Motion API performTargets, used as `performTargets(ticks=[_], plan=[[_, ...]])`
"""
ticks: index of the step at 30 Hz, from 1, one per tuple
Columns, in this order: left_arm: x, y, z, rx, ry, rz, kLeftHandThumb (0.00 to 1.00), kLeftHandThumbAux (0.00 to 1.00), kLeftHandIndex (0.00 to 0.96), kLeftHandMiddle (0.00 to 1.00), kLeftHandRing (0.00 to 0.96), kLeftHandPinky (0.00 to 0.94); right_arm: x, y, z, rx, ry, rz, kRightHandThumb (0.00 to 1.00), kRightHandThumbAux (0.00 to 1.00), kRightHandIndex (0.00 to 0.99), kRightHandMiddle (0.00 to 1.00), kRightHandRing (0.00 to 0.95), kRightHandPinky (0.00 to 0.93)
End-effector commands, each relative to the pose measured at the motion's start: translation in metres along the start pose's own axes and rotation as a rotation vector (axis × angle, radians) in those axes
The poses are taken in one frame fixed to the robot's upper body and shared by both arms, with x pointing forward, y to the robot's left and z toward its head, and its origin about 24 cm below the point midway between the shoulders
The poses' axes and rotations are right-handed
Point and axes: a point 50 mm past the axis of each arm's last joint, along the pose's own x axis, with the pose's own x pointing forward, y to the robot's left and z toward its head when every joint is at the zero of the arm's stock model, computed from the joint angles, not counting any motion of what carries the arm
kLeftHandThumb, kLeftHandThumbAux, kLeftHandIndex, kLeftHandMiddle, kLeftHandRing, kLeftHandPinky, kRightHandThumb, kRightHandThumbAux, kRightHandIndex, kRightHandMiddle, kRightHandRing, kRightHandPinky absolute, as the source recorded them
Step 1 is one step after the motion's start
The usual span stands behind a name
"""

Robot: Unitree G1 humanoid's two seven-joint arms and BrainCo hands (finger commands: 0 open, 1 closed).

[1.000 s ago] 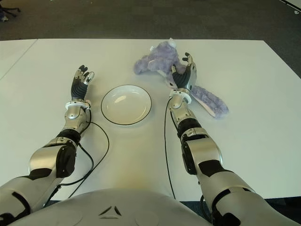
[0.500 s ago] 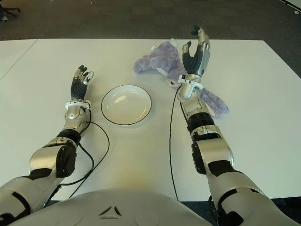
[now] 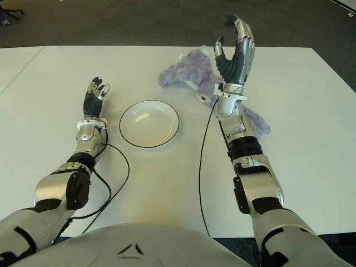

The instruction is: Put the doll into the plate.

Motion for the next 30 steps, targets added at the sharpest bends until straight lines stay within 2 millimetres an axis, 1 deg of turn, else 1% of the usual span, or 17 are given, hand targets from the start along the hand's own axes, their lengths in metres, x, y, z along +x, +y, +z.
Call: performTargets(ticks=[1,8,10,11,12,13,14,15,16,17,18,19,20,21,24,26,30], plan=[[-0.076,0.003,-0.092,-0.029,0.442,0.013,0.000,0.495,0.034,0.081,0.074,0.065,-0.003,-0.004,0.003,-0.004,-0.033,0.049,0.690,0.719,0.437,0.841,0.854,0.835],[-0.076,0.002,-0.092,-0.029,0.448,0.013,0.000,0.496,0.033,0.082,0.075,0.064,-0.010,0.000,-0.006,-0.014,-0.004,0.167,0.691,0.719,0.437,0.840,0.848,0.829],[-0.076,0.002,-0.093,-0.030,0.450,0.014,0.000,0.497,0.034,0.083,0.076,0.064,-0.012,0.002,-0.007,-0.034,0.010,0.227,0.681,0.721,0.436,0.825,0.830,0.795],[-0.076,0.003,-0.093,-0.030,0.451,0.014,0.000,0.499,0.036,0.084,0.077,0.066,-0.013,0.003,-0.008,-0.045,0.021,0.255,0.678,0.723,0.430,0.735,0.732,0.710],[-0.076,0.003,-0.093,-0.032,0.452,0.015,0.000,0.499,0.036,0.084,0.077,0.067,-0.015,0.005,-0.010,-0.060,0.043,0.307,0.677,0.723,0.429,0.719,0.716,0.695],[-0.076,0.003,-0.093,-0.033,0.453,0.016,0.000,0.503,0.038,0.085,0.078,0.070,-0.017,0.007,-0.012,-0.069,0.058,0.343,0.240,0.607,0.290,0.463,0.472,0.480],[-0.076,0.003,-0.093,-0.035,0.454,0.017,0.000,0.503,0.038,0.086,0.078,0.071,-0.019,0.009,-0.014,-0.084,0.077,0.408,0.161,0.589,0.267,0.420,0.430,0.444],[-0.076,0.002,-0.093,-0.037,0.454,0.017,0.000,0.507,0.039,0.087,0.080,0.074,-0.021,0.009,-0.015,-0.094,0.090,0.453,0.087,0.522,0.157,0.210,0.237,0.272],[-0.076,0.002,-0.093,-0.038,0.455,0.018,0.000,0.508,0.039,0.087,0.080,0.075,-0.023,0.010,-0.017,-0.104,0.104,0.500,0.068,0.506,0.129,0.156,0.188,0.227],[-0.077,0.002,-0.093,-0.039,0.455,0.018,0.000,0.509,0.039,0.088,0.081,0.075,-0.024,0.011,-0.017,-0.110,0.115,0.531,0.066,0.486,0.099,0.079,0.105,0.147],[-0.077,0.002,-0.093,-0.040,0.456,0.019,0.000,0.509,0.039,0.088,0.081,0.075,-0.029,0.014,-0.020,-0.125,0.138,0.585,0.066,0.483,0.094,0.066,0.092,0.133],[-0.077,0.002,-0.093,-0.040,0.457,0.019,0.000,0.509,0.039,0.090,0.082,0.075,-0.032,0.016,-0.022,-0.135,0.155,0.624,0.065,0.441,0.023,0.016,0.022,0.033],[-0.076,0.002,-0.093,-0.039,0.458,0.019,0.000,0.508,0.039,0.090,0.083,0.075,-0.038,0.021,-0.028,-0.162,0.183,0.695,0.065,0.433,0.011,0.008,0.011,0.016],[-0.076,0.002,-0.093,-0.038,0.458,0.019,0.000,0.503,0.037,0.089,0.081,0.063,-0.041,0.024,-0.032,-0.181,0.203,0.743,0.079,0.386,0.002,0.001,0.002,0.004],[-0.076,0.001,-0.093,-0.034,0.459,0.018,0.000,0.500,0.035,0.088,0.080,0.058,-0.049,0.033,-0.042,-0.233,0.250,0.861,0.086,0.359,0.000,0.000,0.000,0.000],[-0.076,0.001,-0.093,-0.031,0.459,0.018,0.000,0.494,0.037,0.086,0.078,0.063,-0.053,0.040,-0.048,-0.270,0.277,0.943,0.090,0.313,0.000,0.000,0.000,0.000],[-0.076,0.000,-0.093,-0.027,0.460,0.020,0.000,0.492,0.041,0.087,0.081,0.071,-0.057,0.048,-0.055,-0.326,0.302,1.046,0.100,0.289,0.000,0.000,0.000,0.000]])
